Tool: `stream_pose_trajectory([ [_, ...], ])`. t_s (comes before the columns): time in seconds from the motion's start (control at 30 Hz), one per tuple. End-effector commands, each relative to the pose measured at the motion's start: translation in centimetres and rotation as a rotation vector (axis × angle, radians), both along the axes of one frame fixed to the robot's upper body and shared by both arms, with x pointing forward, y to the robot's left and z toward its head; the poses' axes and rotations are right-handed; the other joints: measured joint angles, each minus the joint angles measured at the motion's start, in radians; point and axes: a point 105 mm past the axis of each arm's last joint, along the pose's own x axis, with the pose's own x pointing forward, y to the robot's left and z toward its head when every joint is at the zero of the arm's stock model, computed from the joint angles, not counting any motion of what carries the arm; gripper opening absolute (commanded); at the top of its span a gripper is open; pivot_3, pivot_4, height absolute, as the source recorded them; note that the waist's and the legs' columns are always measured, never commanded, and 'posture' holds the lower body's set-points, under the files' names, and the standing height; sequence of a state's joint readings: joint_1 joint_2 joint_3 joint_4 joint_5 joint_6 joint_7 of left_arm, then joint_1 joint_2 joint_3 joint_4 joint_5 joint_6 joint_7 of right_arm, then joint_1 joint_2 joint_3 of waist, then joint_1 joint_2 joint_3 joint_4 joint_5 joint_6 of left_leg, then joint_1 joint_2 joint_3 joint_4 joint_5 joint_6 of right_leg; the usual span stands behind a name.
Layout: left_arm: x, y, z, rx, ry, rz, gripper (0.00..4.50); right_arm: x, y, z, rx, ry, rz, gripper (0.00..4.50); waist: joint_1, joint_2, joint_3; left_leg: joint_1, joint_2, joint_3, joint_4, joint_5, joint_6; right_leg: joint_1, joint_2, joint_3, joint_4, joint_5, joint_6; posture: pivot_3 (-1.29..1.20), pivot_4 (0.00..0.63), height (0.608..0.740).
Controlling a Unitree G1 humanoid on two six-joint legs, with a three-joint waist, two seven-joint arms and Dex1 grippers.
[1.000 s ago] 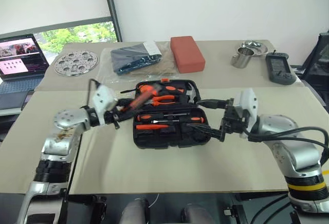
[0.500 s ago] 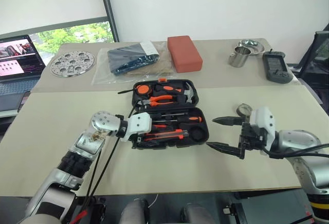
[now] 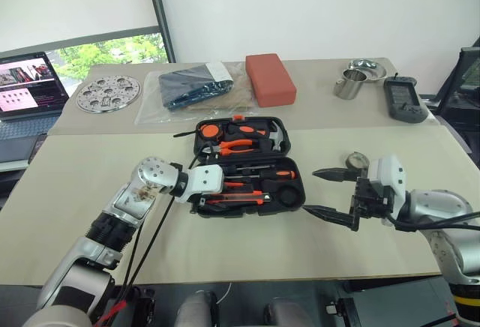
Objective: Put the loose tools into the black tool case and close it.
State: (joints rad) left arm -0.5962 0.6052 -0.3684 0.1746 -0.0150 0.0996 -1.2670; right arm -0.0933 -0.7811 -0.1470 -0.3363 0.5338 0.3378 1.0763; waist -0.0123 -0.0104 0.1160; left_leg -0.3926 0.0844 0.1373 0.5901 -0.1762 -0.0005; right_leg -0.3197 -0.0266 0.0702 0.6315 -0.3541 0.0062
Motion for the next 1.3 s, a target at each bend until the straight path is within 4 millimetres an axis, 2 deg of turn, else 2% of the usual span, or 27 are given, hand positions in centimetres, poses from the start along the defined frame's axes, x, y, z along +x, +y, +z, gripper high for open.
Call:
stream_pose_trajectory([
  [0.03, 0.3, -0.2, -0.3, 0.006, -0.002, 0.016, 3.68, -0.1, 0.0, 1.2, 0.016, -0.066, -0.002, 4.5, 0.0, 0.0, 0.0, 0.0, 0.0, 0.0, 0.0, 0.0, 0.0, 0.0, 0.0, 0.0, 0.0, 0.0, 0.0, 0.0, 0.15, 0.74],
  [0.1, 1.1, -0.6, 0.5, -0.039, -0.057, 0.045, 4.46, -0.1, -0.1, 1.2, 0.016, -0.066, -0.004, 4.5, 0.0, 0.0, 0.0, 0.0, 0.0, 0.0, 0.0, 0.0, 0.0, 0.0, 0.0, 0.001, -0.001, 0.0, 0.0, 0.0, 0.15, 0.74],
  [0.27, 1.2, -1.8, 4.2, -0.246, -0.046, 0.049, 4.49, 0.0, -0.1, 1.2, 0.015, -0.068, -0.009, 4.5, 0.002, 0.0, 0.0, -0.002, 0.0, 0.0, 0.001, 0.0, 0.0, 0.0, 0.0, 0.0, -0.001, 0.0, 0.0, 0.0, 0.15, 0.74],
  [0.37, 0.2, -1.9, 6.7, -0.363, 0.035, 0.017, 4.49, 0.1, 0.0, 1.1, 0.015, -0.069, -0.007, 4.5, 0.001, 0.0, 0.0, -0.002, 0.0, 0.0, 0.001, 0.0, 0.0, 0.0, 0.0, 0.0, -0.001, 0.0, 0.0, 0.0, 0.15, 0.74],
  [0.47, -0.6, -1.2, 7.2, -0.369, 0.108, -0.008, 4.49, 0.2, 0.1, 1.1, 0.015, -0.072, -0.004, 4.5, -0.001, 0.0, 0.0, -0.002, 0.0, 0.0, 0.001, 0.0, -0.001, 0.0, 0.0, 0.0, -0.001, 0.0, 0.0, 0.0, 0.15, 0.74],
  [0.53, -0.1, -1.0, 7.0, -0.362, 0.092, 0.015, 4.49, 0.3, 0.2, 1.1, 0.016, -0.074, -0.003, 4.5, -0.002, 0.001, 0.0, -0.001, 0.0, 0.0, 0.001, 0.001, -0.002, 0.0, 0.001, 0.0, -0.001, 0.0, 0.0, 0.0, 0.15, 0.74],
  [0.63, 1.1, -1.4, 6.4, -0.359, 0.046, 0.076, 3.79, 0.4, 0.2, 1.1, 0.016, -0.076, -0.002, 4.5, 0.002, 0.001, 0.0, 0.0, 0.0, 0.0, 0.001, 0.001, -0.002, 0.0, 0.0, 0.0, -0.001, 0.0, 0.0, 0.0, 0.15, 0.74],
  [0.8, 0.8, -2.5, 3.4, -0.272, 0.026, -0.002, 2.05, 0.5, 0.4, 1.0, 0.023, -0.083, -0.002, 4.5, 0.007, 0.001, 0.0, -0.001, -0.001, 0.0, 0.001, 0.001, -0.001, 0.001, 0.0, 0.0, -0.001, 0.0, 0.001, 0.0, 0.15, 0.74],
  [0.87, 0.5, -2.8, 3.3, -0.302, 0.047, -0.034, 1.52, 0.5, 0.3, 1.0, 0.023, -0.084, -0.004, 4.5, 0.008, 0.001, 0.0, -0.001, -0.001, 0.0, 0.001, 0.001, -0.001, 0.0, 0.0, 0.0, -0.001, 0.0, 0.0, 0.0, 0.15, 0.74],
  [0.9, 0.4, -3.0, 3.4, -0.325, 0.06, -0.048, 1.03, 0.5, 0.3, 1.0, 0.024, -0.085, -0.005, 4.5, 0.008, 0.001, 0.0, -0.001, -0.001, 0.0, 0.001, 0.001, -0.002, 0.0, 0.0, 0.0, -0.001, 0.0, 0.0, 0.0, 0.15, 0.74],
  [1.0, 0.1, -3.3, 3.3, -0.35, 0.083, -0.091, 0.01, 0.6, 0.3, 1.0, 0.026, -0.089, -0.009, 4.5, 0.007, 0.001, 0.0, -0.001, 0.0, 0.0, 0.001, 0.001, -0.002, 0.0, 0.0, 0.0, -0.001, 0.0, 0.0, 0.0, 0.15, 0.74],
  [1.3, 0.6, -2.7, 1.0, -0.282, 0.098, -0.1, 0.01, 0.5, 0.1, 0.9, 0.03, -0.099, -0.024, 4.5, 0.006, 0.001, 0.0, -0.001, -0.001, 0.0, 0.001, 0.001, -0.001, 0.0, 0.0, 0.0, -0.001, 0.0, 0.0, 0.0, 0.15, 0.74],
])
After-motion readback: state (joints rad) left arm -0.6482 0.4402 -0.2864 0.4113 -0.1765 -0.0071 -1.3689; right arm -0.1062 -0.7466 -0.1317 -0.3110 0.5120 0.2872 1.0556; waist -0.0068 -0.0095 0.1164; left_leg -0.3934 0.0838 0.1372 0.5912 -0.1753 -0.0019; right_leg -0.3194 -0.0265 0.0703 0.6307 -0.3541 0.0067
